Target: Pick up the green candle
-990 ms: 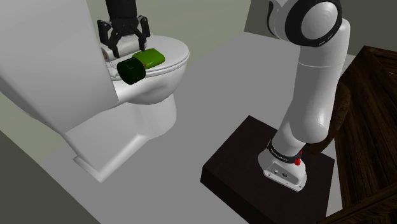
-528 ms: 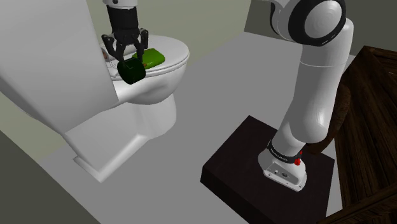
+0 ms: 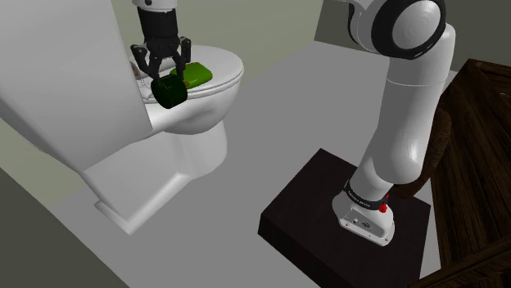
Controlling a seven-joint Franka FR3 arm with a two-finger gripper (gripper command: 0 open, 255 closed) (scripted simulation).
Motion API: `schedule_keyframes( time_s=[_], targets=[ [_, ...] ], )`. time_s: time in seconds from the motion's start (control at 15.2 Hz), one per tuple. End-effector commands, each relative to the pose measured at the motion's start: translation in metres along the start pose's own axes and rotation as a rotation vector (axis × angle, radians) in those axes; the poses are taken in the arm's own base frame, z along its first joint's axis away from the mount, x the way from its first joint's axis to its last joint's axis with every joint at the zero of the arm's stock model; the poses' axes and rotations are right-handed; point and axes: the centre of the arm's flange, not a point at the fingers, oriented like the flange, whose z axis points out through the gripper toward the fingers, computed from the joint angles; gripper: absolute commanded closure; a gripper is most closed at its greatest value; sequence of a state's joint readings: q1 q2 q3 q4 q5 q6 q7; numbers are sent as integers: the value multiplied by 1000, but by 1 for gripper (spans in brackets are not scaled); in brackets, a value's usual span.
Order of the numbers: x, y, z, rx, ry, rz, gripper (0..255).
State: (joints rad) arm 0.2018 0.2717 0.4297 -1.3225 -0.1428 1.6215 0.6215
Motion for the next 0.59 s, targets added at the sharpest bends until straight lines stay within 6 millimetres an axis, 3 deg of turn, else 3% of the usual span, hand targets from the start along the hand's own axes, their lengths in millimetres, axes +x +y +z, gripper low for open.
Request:
schedule_keyframes(
  time_s=[0.0,0.53],
  targets=[
    [0,0,1,-1,-1,0,255],
    [3,-1,-42,-1,-1,0,255]
  ],
)
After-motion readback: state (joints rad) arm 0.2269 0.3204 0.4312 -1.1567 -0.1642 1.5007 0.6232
